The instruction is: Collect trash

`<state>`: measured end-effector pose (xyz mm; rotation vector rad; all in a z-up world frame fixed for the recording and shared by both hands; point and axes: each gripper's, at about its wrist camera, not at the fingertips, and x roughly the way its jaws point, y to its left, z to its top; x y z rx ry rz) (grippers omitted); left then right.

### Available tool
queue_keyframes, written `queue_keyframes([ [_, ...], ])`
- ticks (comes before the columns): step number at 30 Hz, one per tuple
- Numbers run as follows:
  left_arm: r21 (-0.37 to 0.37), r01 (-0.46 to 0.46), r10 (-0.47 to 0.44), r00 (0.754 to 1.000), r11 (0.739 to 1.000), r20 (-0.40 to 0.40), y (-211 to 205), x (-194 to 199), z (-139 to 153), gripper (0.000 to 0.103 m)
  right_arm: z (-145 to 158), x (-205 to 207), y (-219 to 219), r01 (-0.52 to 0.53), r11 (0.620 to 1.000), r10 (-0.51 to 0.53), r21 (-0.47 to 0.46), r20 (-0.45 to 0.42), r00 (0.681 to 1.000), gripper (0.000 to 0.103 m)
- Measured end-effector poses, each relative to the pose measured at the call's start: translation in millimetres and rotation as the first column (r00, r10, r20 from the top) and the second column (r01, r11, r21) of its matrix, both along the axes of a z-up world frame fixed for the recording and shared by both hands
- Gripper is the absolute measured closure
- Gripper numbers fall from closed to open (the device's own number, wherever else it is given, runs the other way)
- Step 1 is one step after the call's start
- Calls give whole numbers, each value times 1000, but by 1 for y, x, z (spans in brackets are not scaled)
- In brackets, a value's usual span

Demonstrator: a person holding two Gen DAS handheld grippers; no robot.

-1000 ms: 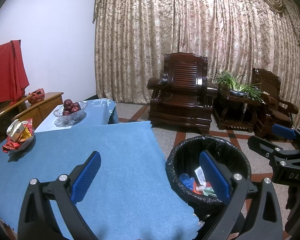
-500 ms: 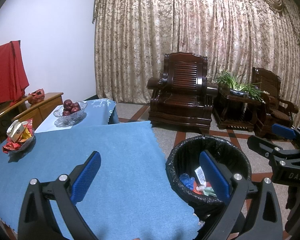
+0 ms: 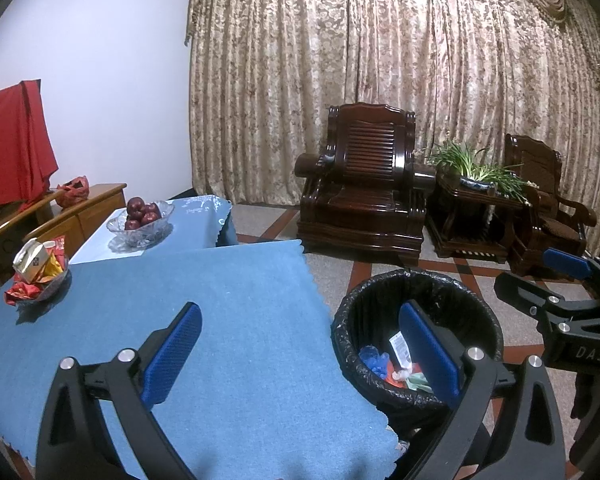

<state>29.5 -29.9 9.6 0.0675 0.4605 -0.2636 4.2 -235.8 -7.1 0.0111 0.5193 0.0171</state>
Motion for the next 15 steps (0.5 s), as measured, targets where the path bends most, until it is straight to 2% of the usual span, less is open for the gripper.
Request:
queue_keyframes([
  [15,1,3,-3,1000,1000,-4,-1,-1,1,6,-5,-1,-2,2,1000,-2,0,-7,1000,5],
])
